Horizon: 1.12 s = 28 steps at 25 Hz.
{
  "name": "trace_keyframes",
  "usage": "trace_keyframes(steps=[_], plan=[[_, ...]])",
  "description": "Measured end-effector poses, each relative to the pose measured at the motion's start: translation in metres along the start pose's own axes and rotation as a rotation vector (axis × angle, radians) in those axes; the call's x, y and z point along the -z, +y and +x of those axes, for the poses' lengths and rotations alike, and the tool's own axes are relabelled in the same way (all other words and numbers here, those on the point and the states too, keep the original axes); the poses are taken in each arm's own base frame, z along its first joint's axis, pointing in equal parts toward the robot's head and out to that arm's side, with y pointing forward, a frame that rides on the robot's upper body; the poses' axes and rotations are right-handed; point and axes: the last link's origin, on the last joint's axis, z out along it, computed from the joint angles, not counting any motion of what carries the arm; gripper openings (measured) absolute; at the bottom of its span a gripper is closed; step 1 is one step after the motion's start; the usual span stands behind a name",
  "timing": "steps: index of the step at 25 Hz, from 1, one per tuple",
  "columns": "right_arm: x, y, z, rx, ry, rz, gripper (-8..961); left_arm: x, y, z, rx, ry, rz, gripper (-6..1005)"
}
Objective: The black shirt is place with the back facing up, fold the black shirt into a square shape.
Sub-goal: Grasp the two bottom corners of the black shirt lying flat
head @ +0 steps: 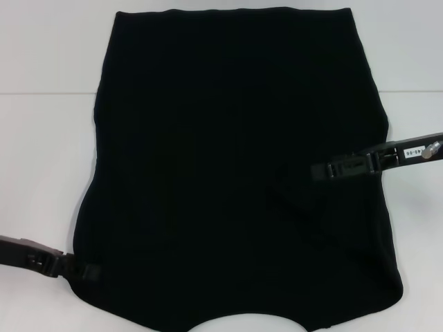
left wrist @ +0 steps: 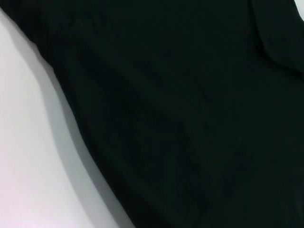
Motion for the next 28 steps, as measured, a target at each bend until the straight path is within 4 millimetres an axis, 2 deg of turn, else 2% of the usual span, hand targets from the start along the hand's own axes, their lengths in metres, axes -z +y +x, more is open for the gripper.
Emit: trace_keyframes(steps=[2, 11, 16, 21, 28], plan=[[0.000, 0.000, 0.000, 0.000, -0.002, -0.001, 881, 0.000, -0.001, 0.000, 0.001, 0.001, 0.006, 672], [0.001, 0.000, 0.000, -0.001, -0.003, 0.000, 867, -0.001, -0.002, -0.001, 0.003, -0.007, 0.015, 471], [0.001, -0.001, 0.001, -0.004, -0.003, 0.000, 837, -0.002, -0.002, -0.001, 0.001, -0.004, 0.020, 223], [0.002, -0.002, 0.003, -0.021, 0.007, 0.006, 801, -0.002, -0.001, -0.001, -0.003, -0.008, 0.013, 51], [0.018, -0.011, 0.024, -0.134, 0.076, 0.028, 804, -0.001, 0.003, 0.005, -0.003, 0.022, -0.016, 46]])
